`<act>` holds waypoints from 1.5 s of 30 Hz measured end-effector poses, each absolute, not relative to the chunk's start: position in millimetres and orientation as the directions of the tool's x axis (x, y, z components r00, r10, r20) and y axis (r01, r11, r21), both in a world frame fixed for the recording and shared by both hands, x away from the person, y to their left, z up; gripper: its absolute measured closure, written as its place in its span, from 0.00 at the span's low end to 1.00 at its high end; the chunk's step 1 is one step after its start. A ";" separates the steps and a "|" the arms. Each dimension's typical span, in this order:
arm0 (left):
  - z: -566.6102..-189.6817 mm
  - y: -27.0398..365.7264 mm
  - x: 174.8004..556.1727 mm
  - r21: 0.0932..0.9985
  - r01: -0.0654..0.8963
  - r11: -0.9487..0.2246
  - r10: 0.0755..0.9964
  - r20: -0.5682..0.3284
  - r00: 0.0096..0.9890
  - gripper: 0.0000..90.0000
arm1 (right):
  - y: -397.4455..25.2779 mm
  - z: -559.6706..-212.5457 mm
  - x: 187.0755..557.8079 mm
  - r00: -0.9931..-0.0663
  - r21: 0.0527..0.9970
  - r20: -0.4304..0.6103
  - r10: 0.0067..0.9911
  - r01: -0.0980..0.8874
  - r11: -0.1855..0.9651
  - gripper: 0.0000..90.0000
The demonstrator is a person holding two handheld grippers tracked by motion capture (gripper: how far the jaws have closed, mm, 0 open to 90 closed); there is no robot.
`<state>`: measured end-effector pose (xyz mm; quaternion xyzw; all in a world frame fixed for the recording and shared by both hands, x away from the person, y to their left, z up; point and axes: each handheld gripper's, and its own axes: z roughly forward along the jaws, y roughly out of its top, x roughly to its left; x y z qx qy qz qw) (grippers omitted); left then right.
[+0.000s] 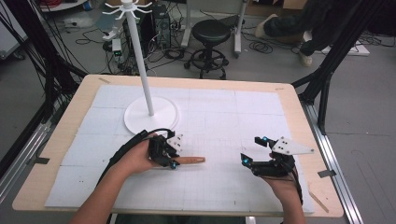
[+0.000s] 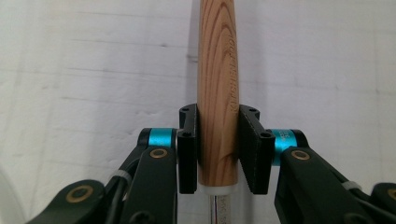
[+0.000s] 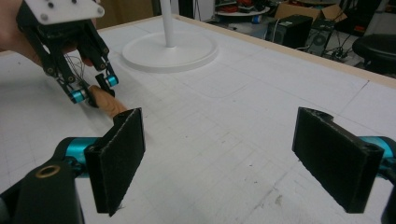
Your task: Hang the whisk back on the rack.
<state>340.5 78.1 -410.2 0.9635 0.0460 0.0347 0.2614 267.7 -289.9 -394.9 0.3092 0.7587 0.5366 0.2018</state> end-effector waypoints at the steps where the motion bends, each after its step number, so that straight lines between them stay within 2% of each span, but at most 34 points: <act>1: -410.2 78.1 340.5 0.507 0.070 -0.859 0.107 0.043 0.993 0.79 | -289.3 -395.2 267.9 -0.728 0.938 0.028 0.685 0.255 0.233 0.18; 9: -398.0 85.0 338.6 0.549 0.149 -0.823 0.186 0.012 0.983 0.79 | -288.7 -395.0 266.9 -0.728 0.938 0.030 0.685 0.256 0.232 0.18; 11: -392.4 87.3 336.4 0.578 0.169 -0.798 0.214 0.010 0.977 0.79 | -288.7 -395.0 266.7 -0.728 0.938 0.031 0.685 0.257 0.231 0.18; 12: -385.7 90.1 334.8 0.600 0.211 -0.771 0.261 -0.004 0.965 0.79 | -288.4 -395.3 267.7 -0.730 0.939 0.026 0.683 0.252 0.234 0.18; 19: -366.6 105.2 331.9 0.676 0.216 -0.704 0.296 0.003 0.955 0.79 | -285.8 -396.0 268.4 -0.734 0.936 0.024 0.679 0.255 0.242 0.18; 21: -356.9 113.1 331.3 0.712 0.250 -0.656 0.328 -0.029 0.944 0.79 | -285.5 -396.6 268.3 -0.734 0.935 0.026 0.679 0.257 0.242 0.18; 29: -334.3 127.1 329.0 0.768 0.219 -0.601 0.351 0.008 0.936 0.79 | -284.0 -398.5 269.7 -0.736 0.933 0.028 0.676 0.263 0.247 0.18; 38: -295.3 147.0 331.9 0.855 0.270 -0.442 0.434 -0.060 0.899 0.79 | -282.8 -398.8 269.4 -0.739 0.932 0.024 0.673 0.260 0.252 0.18; 45: -271.1 160.1 332.4 0.885 0.254 -0.391 0.477 -0.041 0.878 0.79 | -283.2 -398.2 270.0 -0.739 0.933 0.024 0.673 0.258 0.250 0.18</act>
